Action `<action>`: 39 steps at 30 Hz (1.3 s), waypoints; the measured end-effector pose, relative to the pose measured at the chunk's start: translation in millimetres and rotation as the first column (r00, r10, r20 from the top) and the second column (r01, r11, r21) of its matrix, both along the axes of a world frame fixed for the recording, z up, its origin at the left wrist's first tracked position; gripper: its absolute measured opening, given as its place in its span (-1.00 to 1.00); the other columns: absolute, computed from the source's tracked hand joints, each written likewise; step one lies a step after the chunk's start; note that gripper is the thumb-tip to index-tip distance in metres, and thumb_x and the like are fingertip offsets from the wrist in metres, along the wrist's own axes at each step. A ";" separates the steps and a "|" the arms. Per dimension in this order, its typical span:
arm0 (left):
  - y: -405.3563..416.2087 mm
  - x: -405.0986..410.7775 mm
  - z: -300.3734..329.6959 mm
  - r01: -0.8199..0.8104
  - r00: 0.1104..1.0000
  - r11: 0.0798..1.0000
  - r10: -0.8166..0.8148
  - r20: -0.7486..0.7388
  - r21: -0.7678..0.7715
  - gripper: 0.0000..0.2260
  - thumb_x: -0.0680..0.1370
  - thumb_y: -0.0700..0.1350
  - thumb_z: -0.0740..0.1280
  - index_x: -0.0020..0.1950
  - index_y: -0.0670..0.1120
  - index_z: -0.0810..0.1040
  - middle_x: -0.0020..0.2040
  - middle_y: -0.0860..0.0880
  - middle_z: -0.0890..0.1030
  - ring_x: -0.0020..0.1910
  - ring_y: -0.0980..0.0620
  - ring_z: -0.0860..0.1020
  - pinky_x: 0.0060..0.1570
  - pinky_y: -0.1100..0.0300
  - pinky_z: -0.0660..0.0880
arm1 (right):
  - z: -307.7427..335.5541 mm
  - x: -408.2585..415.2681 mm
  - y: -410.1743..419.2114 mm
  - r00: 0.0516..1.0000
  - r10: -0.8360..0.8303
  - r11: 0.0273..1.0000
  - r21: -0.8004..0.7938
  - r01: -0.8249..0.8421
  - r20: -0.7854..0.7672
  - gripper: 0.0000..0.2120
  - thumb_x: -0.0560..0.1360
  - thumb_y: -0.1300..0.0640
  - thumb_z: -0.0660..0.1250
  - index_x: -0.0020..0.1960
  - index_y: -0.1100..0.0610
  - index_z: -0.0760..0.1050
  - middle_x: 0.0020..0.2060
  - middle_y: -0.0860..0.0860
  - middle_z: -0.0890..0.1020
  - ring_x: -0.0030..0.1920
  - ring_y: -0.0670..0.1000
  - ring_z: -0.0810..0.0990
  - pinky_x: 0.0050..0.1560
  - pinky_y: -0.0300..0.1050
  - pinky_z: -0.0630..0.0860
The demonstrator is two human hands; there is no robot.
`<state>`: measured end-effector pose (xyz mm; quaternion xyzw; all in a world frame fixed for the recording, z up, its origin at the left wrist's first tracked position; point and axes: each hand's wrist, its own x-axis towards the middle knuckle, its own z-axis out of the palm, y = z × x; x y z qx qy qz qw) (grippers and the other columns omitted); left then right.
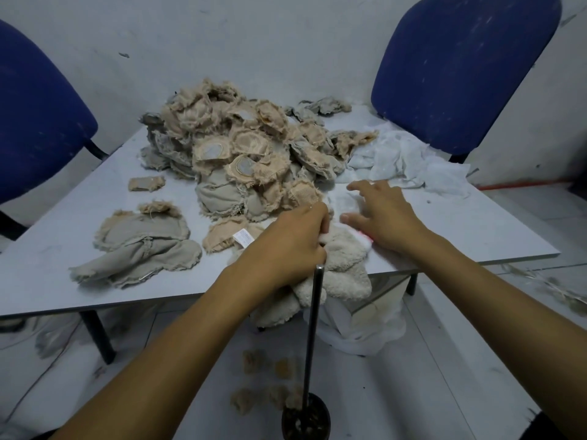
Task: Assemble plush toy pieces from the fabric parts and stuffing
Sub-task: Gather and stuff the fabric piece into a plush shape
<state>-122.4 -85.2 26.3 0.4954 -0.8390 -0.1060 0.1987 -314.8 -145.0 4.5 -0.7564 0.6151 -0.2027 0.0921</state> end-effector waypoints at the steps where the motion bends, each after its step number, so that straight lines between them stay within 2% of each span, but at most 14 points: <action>1: 1.3 0.4 -1.4 -0.016 1.000 1.000 0.016 -0.020 -0.009 -0.84 0.47 -0.23 0.32 0.02 -0.08 0.45 -0.19 0.09 0.38 -0.13 -0.02 0.41 -0.19 0.10 0.34 | 0.2 -1.4 -1.1 0.999 -0.015 1.000 -0.006 0.015 0.031 -0.42 0.48 -0.10 0.45 0.43 0.00 0.36 0.32 0.15 0.47 0.31 0.18 0.41 0.24 0.10 0.42; 4: 6.1 3.3 -11.6 -0.076 0.990 0.968 0.044 -0.135 -0.240 -0.91 0.51 -0.30 0.33 -0.01 -0.19 0.54 -0.12 -0.01 0.49 -0.13 -0.07 0.48 -0.18 0.07 0.42 | 1.5 -8.0 -2.9 0.985 0.000 0.995 -0.099 0.017 0.172 -0.61 0.46 -0.02 0.50 0.22 0.12 0.57 0.09 0.11 0.62 0.05 0.07 0.52 -0.07 -0.09 0.33; 7: 9.2 3.9 -21.1 -0.096 0.987 0.922 0.039 -0.156 -0.375 -0.93 0.53 -0.32 0.37 0.00 -0.26 0.59 -0.07 -0.17 0.56 -0.15 -0.15 0.53 -0.19 -0.06 0.51 | -3.2 -7.8 0.7 0.993 0.021 0.982 -0.189 0.002 0.117 -0.77 0.54 0.00 0.40 0.08 0.13 0.54 -0.03 0.06 0.49 0.06 0.06 0.37 -0.06 -0.09 0.20; 9: 8.8 4.0 -24.9 -0.088 0.988 0.925 0.032 -0.153 -0.370 -0.93 0.53 -0.30 0.38 0.00 -0.26 0.61 -0.07 -0.17 0.58 -0.15 -0.15 0.55 -0.19 -0.08 0.53 | -4.0 -4.4 4.1 0.989 0.017 0.978 -0.208 0.014 0.147 -0.80 0.60 0.01 0.30 0.10 0.13 0.44 0.00 0.05 0.42 0.10 0.09 0.34 -0.03 -0.04 0.24; 12: 5.3 4.6 -27.2 -0.120 0.978 0.937 0.056 -0.200 -0.327 -0.88 0.55 -0.25 0.38 0.05 -0.22 0.67 -0.06 -0.15 0.59 -0.13 -0.13 0.57 -0.11 -0.01 0.53 | 7.4 4.7 14.7 0.922 0.112 0.967 -0.253 -0.015 0.371 -0.84 0.65 0.04 0.23 0.08 0.11 0.31 -0.12 0.06 0.54 -0.08 0.11 0.56 -0.13 0.08 0.49; 13: 4.0 4.5 -27.1 -0.131 0.974 0.943 0.065 -0.217 -0.307 -0.85 0.56 -0.22 0.38 0.08 -0.20 0.69 -0.07 -0.14 0.59 -0.13 -0.11 0.57 -0.10 0.04 0.51 | 13.2 10.1 21.0 0.878 0.151 0.959 -0.283 -0.018 0.455 -0.83 0.64 0.05 0.26 0.08 0.09 0.30 -0.13 0.00 0.55 -0.12 0.05 0.59 -0.20 0.03 0.59; 15: 1.0 4.5 -25.9 -0.152 0.963 0.960 0.090 -0.255 -0.236 -0.80 0.56 -0.18 0.38 0.16 -0.11 0.69 -0.09 -0.11 0.60 -0.14 -0.05 0.55 -0.10 0.10 0.47 | 21.3 22.5 35.5 0.816 0.224 0.934 -0.355 -0.024 0.533 -0.73 0.56 0.08 0.40 0.11 0.02 0.31 -0.10 -0.14 0.52 -0.13 -0.10 0.59 -0.29 -0.23 0.60; 19: -4.8 8.8 -18.9 -0.156 0.862 0.986 0.164 -0.480 0.057 -0.76 0.48 -0.22 0.38 0.06 0.04 0.72 -0.21 0.07 0.68 -0.27 0.23 0.56 -0.22 0.22 0.48 | 8.9 43.5 58.0 0.843 0.265 0.928 -0.361 -0.091 0.469 -0.61 0.43 0.12 0.53 0.15 0.01 0.42 -0.13 -0.18 0.55 -0.19 -0.18 0.57 -0.26 -0.36 0.49; 22: -5.7 11.8 -16.2 -0.148 0.747 0.964 0.256 -0.613 0.223 -0.61 0.44 -0.30 0.40 0.14 0.12 0.67 -0.30 0.16 0.63 -0.21 0.19 0.62 -0.08 0.23 0.56 | -4.2 46.7 63.0 0.878 0.250 0.921 -0.380 -0.085 0.408 -0.68 0.44 0.19 0.51 0.12 0.15 0.50 -0.09 -0.04 0.60 -0.16 -0.14 0.50 -0.19 -0.38 0.41; 25: -7.0 12.9 -15.6 -0.134 0.625 0.940 0.326 -0.709 0.313 -0.68 0.46 -0.34 0.42 0.03 0.07 0.68 -0.34 0.06 0.61 -0.25 0.09 0.60 -0.07 0.11 0.59 | -9.2 44.3 62.5 0.903 0.240 0.910 -0.406 -0.081 0.358 -0.77 0.43 0.25 0.50 0.03 0.17 0.53 -0.11 0.01 0.60 -0.15 -0.09 0.50 -0.16 -0.22 0.43; 27: -7.1 13.3 -15.9 -0.117 0.568 0.930 0.350 -0.745 0.349 -0.74 0.46 -0.35 0.43 -0.06 0.02 0.67 -0.34 0.03 0.61 -0.28 0.10 0.60 -0.14 0.14 0.58 | -11.8 44.7 62.0 0.918 0.243 0.899 -0.428 -0.092 0.312 -0.79 0.41 0.28 0.50 0.01 0.17 0.57 -0.11 0.03 0.61 -0.13 -0.03 0.53 -0.13 -0.13 0.45; 30: -7.0 14.3 -18.2 -0.109 0.509 0.924 0.369 -0.778 0.367 -0.83 0.46 -0.33 0.45 -0.13 -0.06 0.67 -0.31 -0.01 0.62 -0.28 0.08 0.59 -0.20 0.18 0.56 | -13.1 46.6 64.0 0.915 0.290 0.873 -0.469 -0.134 0.280 -0.80 0.41 0.27 0.50 0.02 0.16 0.61 -0.11 0.03 0.65 -0.13 -0.01 0.57 -0.13 -0.15 0.47; 34: -9.0 14.7 -19.2 -0.098 0.437 0.926 0.368 -0.820 0.363 -0.84 0.46 -0.36 0.44 -0.18 -0.10 0.64 -0.30 -0.04 0.63 -0.30 0.12 0.58 -0.27 0.28 0.50 | -15.3 46.2 65.5 0.918 0.315 0.881 -0.435 -0.187 0.242 -0.70 0.42 0.21 0.49 0.13 0.13 0.56 -0.07 0.04 0.66 -0.15 0.02 0.59 -0.16 -0.13 0.48; 39: -7.9 14.6 -20.3 -0.088 0.404 0.936 0.347 -0.846 0.341 -0.84 0.46 -0.37 0.44 -0.18 -0.12 0.64 -0.32 -0.02 0.61 -0.32 0.15 0.56 -0.28 0.32 0.49 | -17.9 48.3 61.4 0.928 0.331 0.875 -0.424 -0.233 0.173 -0.69 0.47 0.21 0.43 0.20 0.16 0.60 -0.01 0.08 0.66 -0.03 0.07 0.57 -0.06 -0.20 0.40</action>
